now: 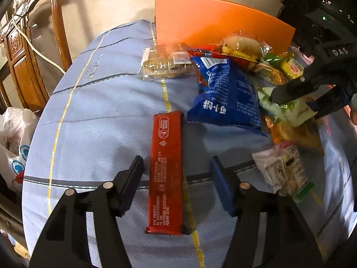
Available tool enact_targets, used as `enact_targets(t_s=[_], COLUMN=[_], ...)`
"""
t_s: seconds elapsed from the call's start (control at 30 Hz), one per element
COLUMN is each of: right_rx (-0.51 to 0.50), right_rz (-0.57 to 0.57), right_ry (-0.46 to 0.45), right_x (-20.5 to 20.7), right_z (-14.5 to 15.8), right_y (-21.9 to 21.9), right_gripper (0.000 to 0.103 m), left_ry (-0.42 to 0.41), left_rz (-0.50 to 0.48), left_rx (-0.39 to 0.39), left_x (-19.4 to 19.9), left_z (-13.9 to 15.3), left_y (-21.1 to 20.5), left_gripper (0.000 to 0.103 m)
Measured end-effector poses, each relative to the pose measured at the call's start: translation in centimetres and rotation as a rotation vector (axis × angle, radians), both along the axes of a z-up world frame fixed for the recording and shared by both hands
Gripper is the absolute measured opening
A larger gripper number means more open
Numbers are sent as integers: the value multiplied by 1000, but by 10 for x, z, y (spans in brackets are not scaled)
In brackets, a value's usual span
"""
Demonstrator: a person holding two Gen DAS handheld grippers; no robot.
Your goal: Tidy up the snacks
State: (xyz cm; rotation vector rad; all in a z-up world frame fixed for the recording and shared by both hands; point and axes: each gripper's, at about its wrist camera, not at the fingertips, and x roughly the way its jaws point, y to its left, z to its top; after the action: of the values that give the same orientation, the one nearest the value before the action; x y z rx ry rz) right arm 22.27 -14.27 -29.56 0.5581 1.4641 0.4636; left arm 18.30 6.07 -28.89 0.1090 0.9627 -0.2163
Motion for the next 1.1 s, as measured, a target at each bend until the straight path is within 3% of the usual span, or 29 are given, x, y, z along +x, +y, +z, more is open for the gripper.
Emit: enact_targets(t_s=[0.07, 0.13, 0.17, 0.2, 0.23, 0.3, 0.43, 1.1], right_rx=[-3, -23, -26, -36, -61, -113, -113, 20], right_rz=[6, 6, 0, -3, 1, 17, 62, -55], right_ry=[22, 25, 19, 7, -19, -89, -177, -355], right_x=[1, 3, 4, 2, 2, -1, -12, -50], right_z=[-5, -9, -9, -9, -6, 6, 24, 116], right_y=[0, -8, -11, -13, -12, -11, -11, -60], right_gripper=[37, 20, 18, 17, 17, 16, 15, 15], left_ry=[-2, -2, -4, -5, -1, 4, -28, -249], left_rz=[-3, -27, -40, -54, -61, -72, -93, -115], left_rx=[-2, -4, 4, 6, -4, -29, -67, -225], left_x=[1, 0, -1, 0, 0, -1, -11, -29], left_z=[1, 0, 0, 1, 1, 2, 10, 122], left_y=[-1, -4, -7, -8, -9, -8, -7, -6], left_gripper=[56, 43, 38, 25, 23, 23, 23, 23])
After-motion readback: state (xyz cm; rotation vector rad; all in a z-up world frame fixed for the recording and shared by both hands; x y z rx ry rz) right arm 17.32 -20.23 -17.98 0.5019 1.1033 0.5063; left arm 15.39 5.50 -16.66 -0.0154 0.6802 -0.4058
